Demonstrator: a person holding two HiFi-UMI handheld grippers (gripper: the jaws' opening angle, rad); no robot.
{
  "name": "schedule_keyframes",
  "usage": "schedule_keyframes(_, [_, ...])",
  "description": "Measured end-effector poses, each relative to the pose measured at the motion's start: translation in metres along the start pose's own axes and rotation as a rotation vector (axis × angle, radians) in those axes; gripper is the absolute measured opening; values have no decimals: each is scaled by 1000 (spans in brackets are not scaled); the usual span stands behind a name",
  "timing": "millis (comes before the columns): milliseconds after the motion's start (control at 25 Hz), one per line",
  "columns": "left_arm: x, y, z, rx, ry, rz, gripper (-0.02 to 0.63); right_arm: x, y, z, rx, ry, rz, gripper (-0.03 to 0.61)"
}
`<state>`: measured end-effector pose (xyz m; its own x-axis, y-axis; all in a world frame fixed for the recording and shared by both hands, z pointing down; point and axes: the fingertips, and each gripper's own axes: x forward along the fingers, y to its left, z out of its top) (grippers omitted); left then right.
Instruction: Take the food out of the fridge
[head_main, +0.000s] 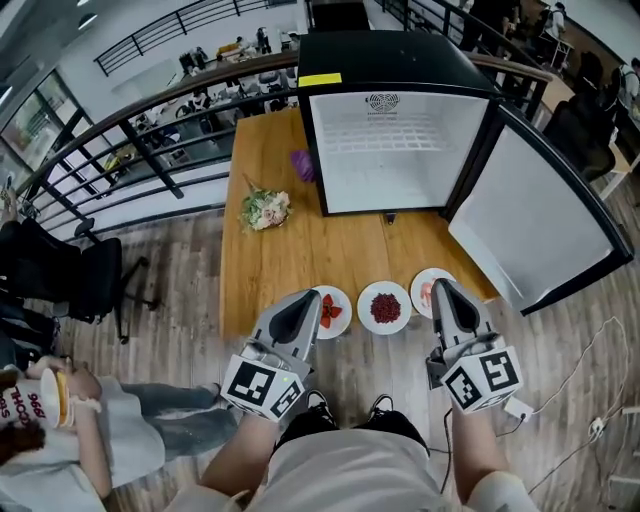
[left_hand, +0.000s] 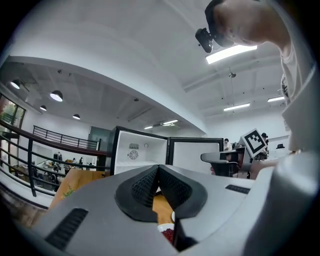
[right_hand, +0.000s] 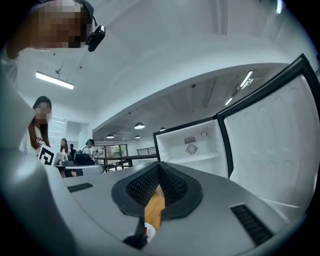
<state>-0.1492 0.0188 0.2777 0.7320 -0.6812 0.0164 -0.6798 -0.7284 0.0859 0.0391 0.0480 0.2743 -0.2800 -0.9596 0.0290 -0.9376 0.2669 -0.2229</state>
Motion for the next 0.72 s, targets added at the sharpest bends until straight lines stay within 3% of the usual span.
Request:
schedule_keyframes(280, [-2, 0, 20, 27, -41, 4, 6, 4, 10, 22, -68, -28, 14, 20])
schedule_keyframes(720, [-5, 5, 22, 30, -53, 6, 8, 13, 17, 22, -80, -21, 24, 18])
